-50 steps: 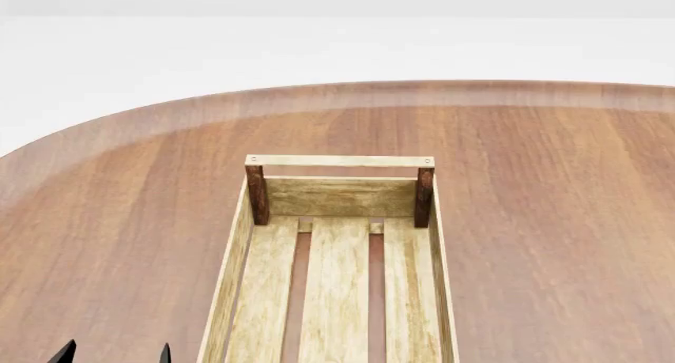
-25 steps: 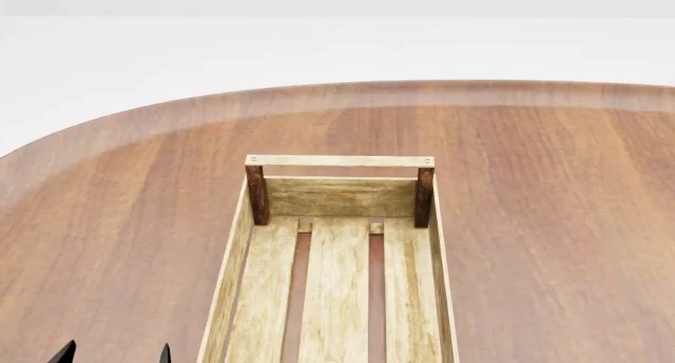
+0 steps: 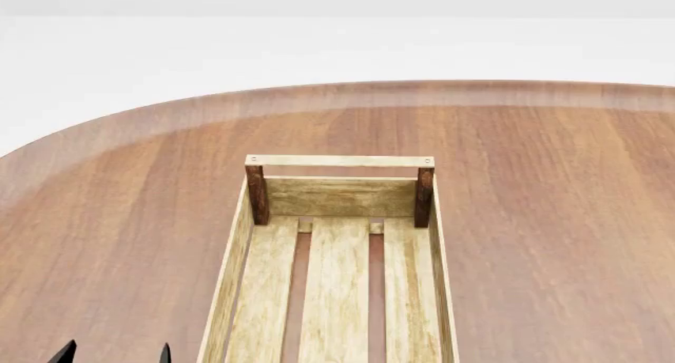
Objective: Pick up the cream cheese and put it in the tray.
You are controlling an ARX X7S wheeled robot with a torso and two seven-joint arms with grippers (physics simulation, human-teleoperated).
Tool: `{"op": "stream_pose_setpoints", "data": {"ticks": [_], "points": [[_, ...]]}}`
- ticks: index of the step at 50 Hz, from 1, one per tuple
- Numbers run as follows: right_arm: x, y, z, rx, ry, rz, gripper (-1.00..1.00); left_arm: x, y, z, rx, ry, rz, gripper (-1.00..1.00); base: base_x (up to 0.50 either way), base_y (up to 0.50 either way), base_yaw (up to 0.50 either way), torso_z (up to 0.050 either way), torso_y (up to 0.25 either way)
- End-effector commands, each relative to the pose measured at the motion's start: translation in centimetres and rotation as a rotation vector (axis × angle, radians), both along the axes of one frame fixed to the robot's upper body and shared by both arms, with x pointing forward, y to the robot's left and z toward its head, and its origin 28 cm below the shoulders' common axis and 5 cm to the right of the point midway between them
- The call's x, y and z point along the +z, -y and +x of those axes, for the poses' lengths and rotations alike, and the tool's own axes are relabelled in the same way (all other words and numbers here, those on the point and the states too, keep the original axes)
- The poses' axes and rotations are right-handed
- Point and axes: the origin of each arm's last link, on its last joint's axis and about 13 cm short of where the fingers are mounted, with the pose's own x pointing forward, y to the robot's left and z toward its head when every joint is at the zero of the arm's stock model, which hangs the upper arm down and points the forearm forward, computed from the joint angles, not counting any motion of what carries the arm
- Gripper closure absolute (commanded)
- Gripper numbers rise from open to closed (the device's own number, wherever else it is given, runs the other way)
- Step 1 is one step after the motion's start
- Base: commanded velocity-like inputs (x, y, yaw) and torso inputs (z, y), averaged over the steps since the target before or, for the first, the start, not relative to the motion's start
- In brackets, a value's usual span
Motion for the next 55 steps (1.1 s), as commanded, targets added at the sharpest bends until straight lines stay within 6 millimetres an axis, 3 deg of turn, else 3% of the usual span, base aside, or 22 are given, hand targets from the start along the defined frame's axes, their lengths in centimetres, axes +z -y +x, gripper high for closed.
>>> {"op": "stream_pose_setpoints", "data": {"ticks": [1, 33, 55], "points": [[-1.2, 0.0, -0.1, -0.084, 0.002, 0.097, -1.0, 0.0, 0.0, 0.0, 0.0, 0.0, 0.0, -1.0, 0.0, 0.0, 0.0, 0.0, 0.0], [-2.2, 0.0, 0.6, -0.185, -0.019, 0.278, -1.0, 0.0, 0.0, 0.0, 0.0, 0.001, 0.001, -1.0, 0.0, 0.0, 0.0, 0.0, 0.0], [-4.6, 0.5, 0.4, -0.307, -0.14, 0.297, -1.0, 0.0, 0.0, 0.0, 0.0, 0.001, 0.001, -1.0, 0.0, 0.0, 0.0, 0.0, 0.0]]}}
